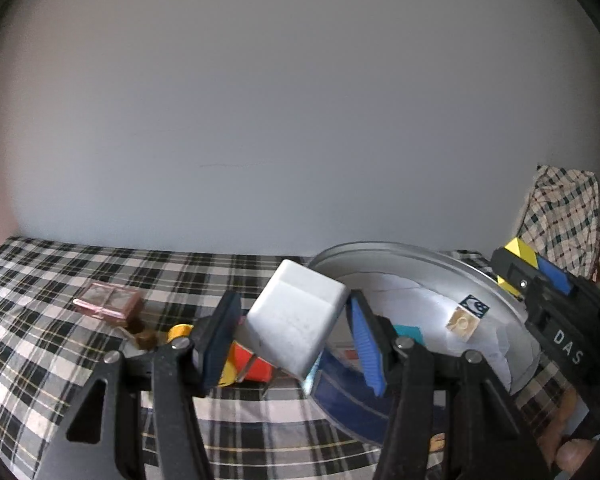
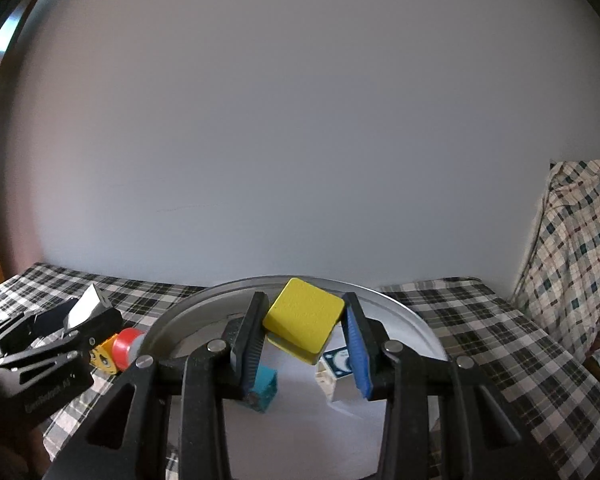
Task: Organize rigid objects
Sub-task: 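Carry the white box and yellow cube over the tin with both tools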
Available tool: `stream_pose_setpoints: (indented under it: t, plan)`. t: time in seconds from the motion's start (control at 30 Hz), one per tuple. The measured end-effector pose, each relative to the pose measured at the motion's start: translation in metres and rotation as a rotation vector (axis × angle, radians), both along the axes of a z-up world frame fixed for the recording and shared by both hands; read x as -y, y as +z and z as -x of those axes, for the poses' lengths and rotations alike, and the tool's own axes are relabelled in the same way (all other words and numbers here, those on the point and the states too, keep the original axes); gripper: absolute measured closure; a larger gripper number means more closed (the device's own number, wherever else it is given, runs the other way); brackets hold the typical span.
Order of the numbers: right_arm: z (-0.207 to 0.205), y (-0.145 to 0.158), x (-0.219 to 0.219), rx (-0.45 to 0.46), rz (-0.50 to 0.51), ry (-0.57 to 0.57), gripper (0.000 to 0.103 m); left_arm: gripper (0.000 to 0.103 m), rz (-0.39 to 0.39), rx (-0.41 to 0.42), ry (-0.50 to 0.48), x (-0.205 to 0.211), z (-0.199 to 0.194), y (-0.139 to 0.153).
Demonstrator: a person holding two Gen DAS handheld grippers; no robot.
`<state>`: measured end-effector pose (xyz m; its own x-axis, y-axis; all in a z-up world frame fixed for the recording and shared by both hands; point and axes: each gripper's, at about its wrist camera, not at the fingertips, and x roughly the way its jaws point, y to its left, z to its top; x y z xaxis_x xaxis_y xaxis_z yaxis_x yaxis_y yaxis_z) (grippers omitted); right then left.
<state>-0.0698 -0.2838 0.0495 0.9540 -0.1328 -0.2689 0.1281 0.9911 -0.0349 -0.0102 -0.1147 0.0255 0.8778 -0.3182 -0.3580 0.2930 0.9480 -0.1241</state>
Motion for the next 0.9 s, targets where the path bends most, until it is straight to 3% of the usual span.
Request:
stream_pose_setpoints:
  t: [0.9]
  plan:
    - [-0.014, 0.001, 0.051, -0.041, 0.020, -0.151, 0.063, 0.049, -0.021, -0.010, -0.067, 0.060, -0.009, 0.001]
